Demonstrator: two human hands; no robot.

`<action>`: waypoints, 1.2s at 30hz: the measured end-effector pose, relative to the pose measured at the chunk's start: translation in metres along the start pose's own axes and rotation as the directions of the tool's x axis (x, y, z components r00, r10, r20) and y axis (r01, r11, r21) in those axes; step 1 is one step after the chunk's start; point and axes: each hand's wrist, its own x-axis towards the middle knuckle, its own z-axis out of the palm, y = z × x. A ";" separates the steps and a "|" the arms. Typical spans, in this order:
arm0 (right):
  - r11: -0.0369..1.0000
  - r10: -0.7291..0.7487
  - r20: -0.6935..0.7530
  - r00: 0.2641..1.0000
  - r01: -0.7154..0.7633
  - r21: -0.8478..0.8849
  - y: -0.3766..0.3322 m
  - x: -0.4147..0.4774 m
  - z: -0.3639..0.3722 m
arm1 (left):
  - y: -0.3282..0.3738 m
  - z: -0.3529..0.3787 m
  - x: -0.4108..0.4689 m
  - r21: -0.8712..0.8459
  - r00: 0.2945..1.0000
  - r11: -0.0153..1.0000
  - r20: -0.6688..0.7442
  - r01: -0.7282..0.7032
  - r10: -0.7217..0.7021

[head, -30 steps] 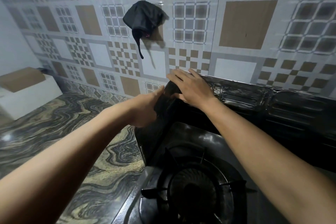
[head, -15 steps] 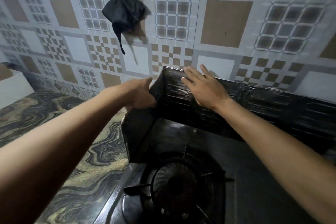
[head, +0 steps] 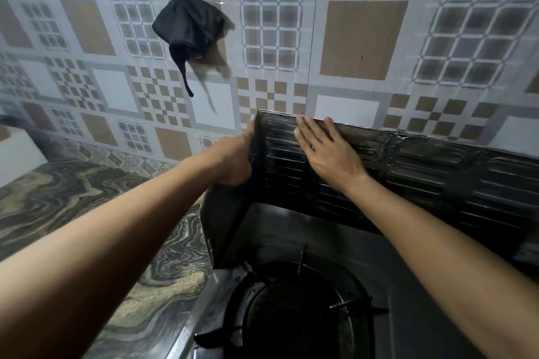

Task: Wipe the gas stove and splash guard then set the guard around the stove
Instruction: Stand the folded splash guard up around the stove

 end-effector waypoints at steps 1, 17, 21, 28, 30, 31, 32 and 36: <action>1.000 -0.016 -0.012 1.000 0.016 -0.002 0.001 0.000 0.003 | 0.001 0.001 0.001 0.004 1.000 1.000 -0.006 -0.008 0.008; 0.994 0.074 0.035 0.997 -0.071 -0.084 0.064 -0.145 -0.020 | 0.062 0.042 0.006 0.412 0.986 0.911 -0.157 0.015 0.055; 0.972 0.215 0.246 0.945 -0.183 -0.148 0.080 -0.177 -0.014 | 0.099 0.089 0.022 0.332 0.963 0.910 -0.016 -0.248 0.269; 0.969 0.216 0.160 0.963 -0.192 -0.155 0.104 -0.178 0.010 | 0.113 0.147 0.066 0.442 0.910 0.827 -0.054 -0.348 0.412; 0.972 0.212 0.134 0.968 -0.194 -0.136 0.110 -0.179 0.017 | 0.113 0.153 0.079 0.440 0.909 0.835 -0.090 -0.331 0.407; 0.972 0.216 0.130 0.968 -0.200 -0.123 0.111 -0.181 0.020 | 0.114 0.155 0.084 0.431 0.916 0.844 -0.090 -0.319 0.392; 0.973 0.220 0.127 0.967 -0.207 -0.104 0.113 -0.183 0.024 | 0.115 0.158 0.089 0.419 0.924 0.853 -0.079 -0.311 0.375; 0.977 0.208 0.121 0.971 -0.201 -0.069 0.113 -0.190 0.033 | 0.126 0.169 0.104 0.388 0.958 0.889 -0.050 -0.241 0.282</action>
